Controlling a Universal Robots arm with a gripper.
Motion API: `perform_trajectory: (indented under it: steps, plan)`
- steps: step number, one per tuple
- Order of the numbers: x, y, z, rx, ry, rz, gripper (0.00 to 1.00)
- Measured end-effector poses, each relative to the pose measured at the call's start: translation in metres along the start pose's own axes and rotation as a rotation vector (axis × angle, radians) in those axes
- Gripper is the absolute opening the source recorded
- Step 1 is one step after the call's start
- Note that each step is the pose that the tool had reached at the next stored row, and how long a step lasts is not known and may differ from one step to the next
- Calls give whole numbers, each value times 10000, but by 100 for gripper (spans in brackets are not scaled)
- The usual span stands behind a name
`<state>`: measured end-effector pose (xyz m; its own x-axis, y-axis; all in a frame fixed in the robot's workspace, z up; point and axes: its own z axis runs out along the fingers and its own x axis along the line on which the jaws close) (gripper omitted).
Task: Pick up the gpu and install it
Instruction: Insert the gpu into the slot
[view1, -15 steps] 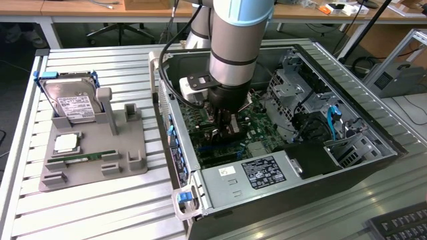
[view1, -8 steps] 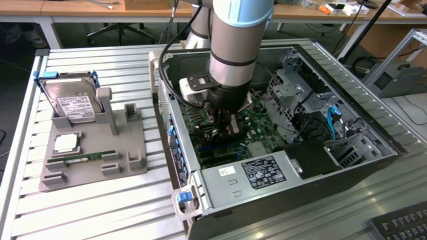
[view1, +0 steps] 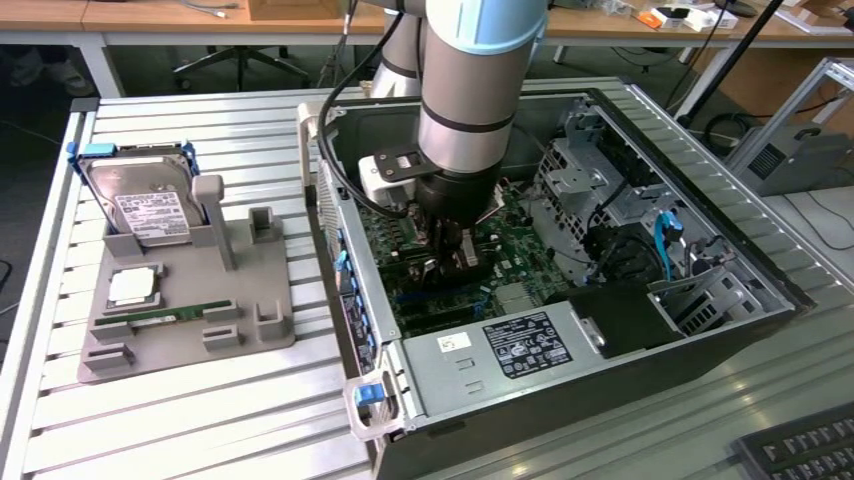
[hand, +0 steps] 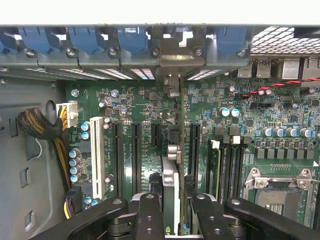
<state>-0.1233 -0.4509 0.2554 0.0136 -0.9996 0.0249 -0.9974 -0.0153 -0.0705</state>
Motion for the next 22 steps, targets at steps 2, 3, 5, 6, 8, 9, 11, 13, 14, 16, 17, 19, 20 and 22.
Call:
perform_trajectory:
  steps: [2,3,5,6,8,9,11,13,14,16,17,19,20,22]
  plan:
    - [0,0,2,0,0,0,27]
    - [0,0,2,0,1,0,27]
    - [0,0,5,0,0,0,27]
    - [0,1,6,-1,1,0,27]
    - [0,1,7,0,-1,0,27]
    - [0,1,7,0,-2,0,27]
    - [-1,1,8,2,-17,2,27]
    - [0,0,5,3,-23,2,27]
    - [0,0,2,2,-21,2,27]
    - [0,-1,-5,2,-22,2,27]
    - [0,0,-7,2,-23,2,27]
    - [0,0,-10,2,-28,3,27]
    - [0,-1,-10,1,-32,3,27]
    - [1,-1,-13,-1,-78,6,27]
